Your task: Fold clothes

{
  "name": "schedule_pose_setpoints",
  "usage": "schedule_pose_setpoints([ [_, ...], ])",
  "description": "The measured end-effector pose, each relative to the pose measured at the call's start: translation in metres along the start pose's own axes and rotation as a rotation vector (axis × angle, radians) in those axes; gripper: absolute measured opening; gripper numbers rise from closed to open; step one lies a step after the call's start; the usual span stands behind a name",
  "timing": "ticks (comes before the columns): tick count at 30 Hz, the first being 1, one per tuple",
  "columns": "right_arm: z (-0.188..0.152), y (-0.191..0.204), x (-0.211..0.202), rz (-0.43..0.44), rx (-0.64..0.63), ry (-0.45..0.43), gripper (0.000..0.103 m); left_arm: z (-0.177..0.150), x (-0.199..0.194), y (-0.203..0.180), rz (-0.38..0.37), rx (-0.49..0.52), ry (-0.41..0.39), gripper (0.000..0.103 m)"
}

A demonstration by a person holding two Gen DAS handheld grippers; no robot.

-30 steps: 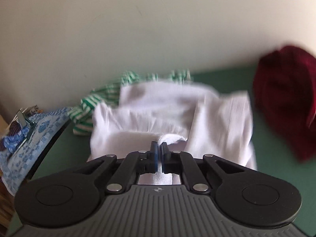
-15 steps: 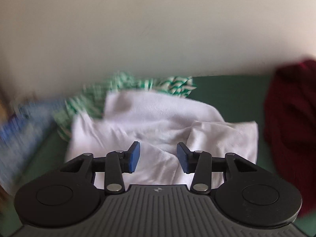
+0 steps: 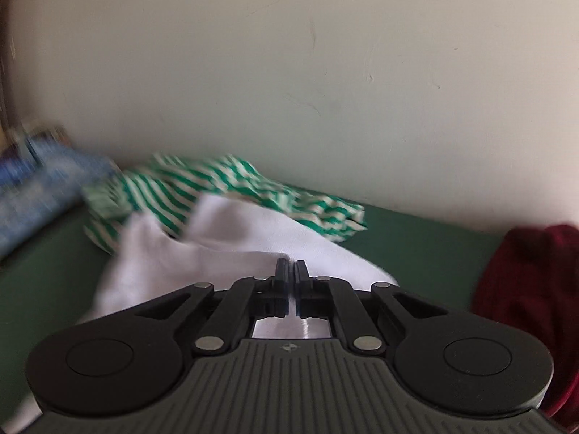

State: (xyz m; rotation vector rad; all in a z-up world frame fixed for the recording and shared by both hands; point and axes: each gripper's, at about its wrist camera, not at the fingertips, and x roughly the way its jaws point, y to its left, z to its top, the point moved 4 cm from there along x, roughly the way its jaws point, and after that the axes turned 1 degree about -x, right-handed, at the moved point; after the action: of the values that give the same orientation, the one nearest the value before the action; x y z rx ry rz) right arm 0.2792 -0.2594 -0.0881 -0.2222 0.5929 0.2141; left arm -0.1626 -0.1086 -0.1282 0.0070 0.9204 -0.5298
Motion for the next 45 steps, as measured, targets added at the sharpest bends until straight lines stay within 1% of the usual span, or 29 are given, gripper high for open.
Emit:
schedule_pose_setpoints([
  [1, -0.005, 0.003, 0.011, -0.025, -0.041, 0.034, 0.007, 0.001, 0.001, -0.001, -0.004, 0.003, 0.002, 0.083],
  [2, -0.012, 0.004, 0.017, -0.038, -0.066, 0.057, 0.013, 0.001, 0.002, -0.002, -0.005, 0.007, 0.004, 0.083],
  [4, -0.020, 0.000, 0.015, -0.058, -0.078, 0.061, 0.015, 0.000, 0.001, -0.003, -0.006, 0.015, 0.009, 0.083],
  [6, -0.016, -0.013, -0.006, -0.064, 0.029, -0.004, 0.029, 0.001, -0.001, 0.000, -0.013, 0.010, 0.010, 0.083],
  [7, -0.014, -0.020, -0.018, -0.037, 0.099, -0.006, 0.037, 0.001, -0.002, 0.002, -0.017, 0.006, 0.010, 0.083],
  [8, -0.014, -0.027, -0.030, 0.019, 0.167, 0.012, 0.041, 0.002, -0.002, 0.003, -0.016, 0.005, 0.008, 0.083],
  [9, -0.017, -0.032, -0.041, 0.085, 0.234, 0.041, 0.042, 0.002, -0.003, 0.005, -0.011, 0.005, 0.006, 0.083],
  [12, -0.038, -0.037, -0.067, 0.208, 0.362, 0.134, 0.042, 0.001, -0.002, 0.009, -0.009, -0.007, 0.007, 0.083],
  [15, -0.064, -0.027, -0.072, 0.264, 0.428, 0.213, 0.042, 0.003, -0.001, 0.008, -0.016, 0.000, 0.008, 0.084],
  [18, -0.073, -0.012, -0.065, 0.321, 0.484, 0.208, 0.040, 0.004, 0.000, 0.005, -0.013, 0.024, 0.014, 0.084],
  [19, -0.074, -0.007, -0.061, 0.335, 0.487, 0.209, 0.024, 0.004, 0.001, 0.005, -0.014, 0.027, 0.015, 0.084],
  [20, -0.071, -0.002, -0.056, 0.337, 0.478, 0.223, 0.004, 0.004, 0.001, 0.004, -0.017, 0.026, 0.015, 0.084],
  [21, -0.067, 0.000, -0.058, 0.333, 0.467, 0.214, 0.003, 0.005, 0.001, 0.004, -0.019, 0.025, 0.015, 0.084],
  [23, -0.051, -0.001, -0.079, 0.323, 0.403, 0.123, 0.003, 0.004, 0.001, 0.002, -0.024, 0.026, 0.011, 0.083],
  [25, -0.038, 0.002, -0.091, 0.270, 0.301, 0.090, 0.003, 0.001, 0.001, 0.000, -0.032, 0.027, 0.007, 0.083],
  [26, -0.035, 0.005, -0.092, 0.243, 0.249, 0.096, 0.003, 0.000, 0.000, -0.001, -0.039, 0.026, 0.004, 0.083],
  [28, -0.041, 0.010, -0.082, 0.206, 0.167, 0.155, 0.005, -0.002, 0.001, -0.004, -0.047, 0.027, -0.001, 0.085],
  [29, -0.050, 0.009, -0.076, 0.201, 0.160, 0.193, 0.012, -0.003, 0.001, -0.005, -0.045, 0.037, 0.000, 0.088],
  [30, -0.061, 0.007, -0.071, 0.207, 0.159, 0.234, 0.013, -0.003, 0.001, -0.007, -0.042, 0.050, 0.003, 0.089],
  [31, -0.068, 0.005, -0.070, 0.200, 0.168, 0.252, 0.013, -0.003, 0.001, -0.009, -0.041, 0.061, 0.008, 0.089],
  [33, -0.070, -0.003, -0.078, 0.154, 0.218, 0.214, 0.015, -0.004, 0.000, -0.010, -0.044, 0.073, 0.021, 0.088],
  [35, -0.066, -0.010, -0.099, 0.144, 0.284, 0.143, 0.030, -0.006, -0.002, -0.010, -0.054, 0.072, 0.024, 0.089],
  [37, -0.064, -0.011, -0.116, 0.190, 0.345, 0.074, 0.037, -0.008, -0.003, -0.011, -0.062, 0.078, 0.019, 0.090],
  [38, -0.066, -0.008, -0.117, 0.227, 0.371, 0.068, 0.043, -0.009, -0.002, -0.011, -0.065, 0.082, 0.016, 0.091],
  [40, -0.073, -0.001, -0.107, 0.270, 0.409, 0.095, 0.042, -0.010, -0.002, -0.012, -0.080, 0.096, 0.018, 0.093],
  [42, -0.086, -0.006, -0.095, 0.222, 0.439, 0.142, 0.034, -0.011, -0.003, -0.012, -0.099, 0.119, 0.027, 0.093],
  [43, -0.094, -0.014, -0.093, 0.183, 0.475, 0.172, 0.027, -0.011, -0.004, -0.011, -0.110, 0.132, 0.034, 0.093],
  [44, -0.101, -0.021, -0.094, 0.156, 0.516, 0.187, 0.014, -0.012, -0.006, -0.010, -0.124, 0.141, 0.037, 0.093],
  [45, -0.104, -0.028, -0.101, 0.140, 0.556, 0.185, 0.013, -0.012, -0.009, -0.009, -0.143, 0.148, 0.036, 0.092],
])
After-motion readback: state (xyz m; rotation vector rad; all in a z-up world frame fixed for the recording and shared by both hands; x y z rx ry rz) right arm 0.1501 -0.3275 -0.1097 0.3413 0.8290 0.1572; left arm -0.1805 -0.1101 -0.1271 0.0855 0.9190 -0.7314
